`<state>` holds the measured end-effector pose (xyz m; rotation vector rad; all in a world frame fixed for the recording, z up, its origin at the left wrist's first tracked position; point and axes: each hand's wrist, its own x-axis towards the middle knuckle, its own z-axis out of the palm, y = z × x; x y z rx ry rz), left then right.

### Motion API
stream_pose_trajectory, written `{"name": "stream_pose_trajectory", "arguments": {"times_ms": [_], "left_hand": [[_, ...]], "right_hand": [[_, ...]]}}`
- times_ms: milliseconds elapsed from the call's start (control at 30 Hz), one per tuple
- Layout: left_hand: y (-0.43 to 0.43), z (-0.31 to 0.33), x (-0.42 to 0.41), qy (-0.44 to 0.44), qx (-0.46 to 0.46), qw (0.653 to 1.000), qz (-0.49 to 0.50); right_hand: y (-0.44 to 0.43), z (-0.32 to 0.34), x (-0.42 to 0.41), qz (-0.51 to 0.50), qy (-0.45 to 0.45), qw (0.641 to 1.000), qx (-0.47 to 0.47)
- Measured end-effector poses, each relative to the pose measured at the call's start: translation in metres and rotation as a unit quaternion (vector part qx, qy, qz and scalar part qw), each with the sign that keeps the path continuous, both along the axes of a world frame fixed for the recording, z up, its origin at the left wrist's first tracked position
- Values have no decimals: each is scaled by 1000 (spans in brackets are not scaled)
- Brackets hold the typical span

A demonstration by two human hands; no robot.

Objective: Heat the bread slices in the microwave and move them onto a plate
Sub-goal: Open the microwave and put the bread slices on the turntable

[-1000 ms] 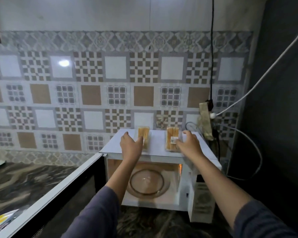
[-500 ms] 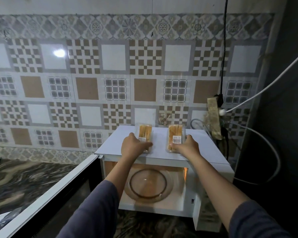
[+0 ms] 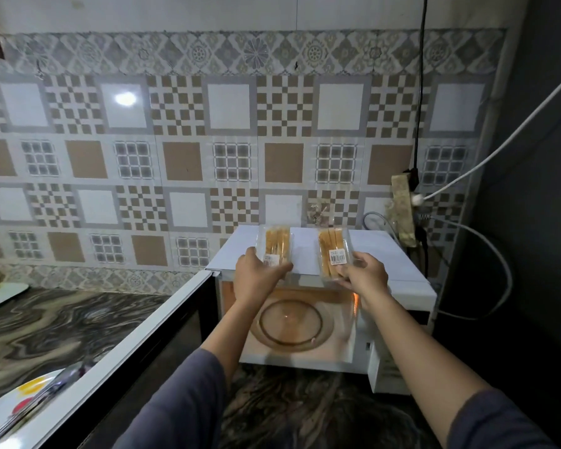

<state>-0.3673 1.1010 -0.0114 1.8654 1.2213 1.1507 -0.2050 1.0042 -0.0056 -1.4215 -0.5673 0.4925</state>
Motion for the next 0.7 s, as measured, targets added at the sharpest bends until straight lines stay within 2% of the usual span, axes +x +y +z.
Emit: {"name": "stream_pose_trajectory", "arguments": {"times_ms": [200,367,567,700], "left_hand": [[-56,-24,-41,-70,11,997,-18],[-95,-72,-63,-91,-14,995,-50],[-134,-150,-80,-92,-91,990,-64],[-145,-201,-83,-15,-101,995,1]], "right_hand": [[-61,-29,-47,-16,26,997,69],[-110,-79,-84,-21,31,993,116],[-151,-167,-108,-52,58,994,74],[-170,-208,-112,-37,108,993,25]]}}
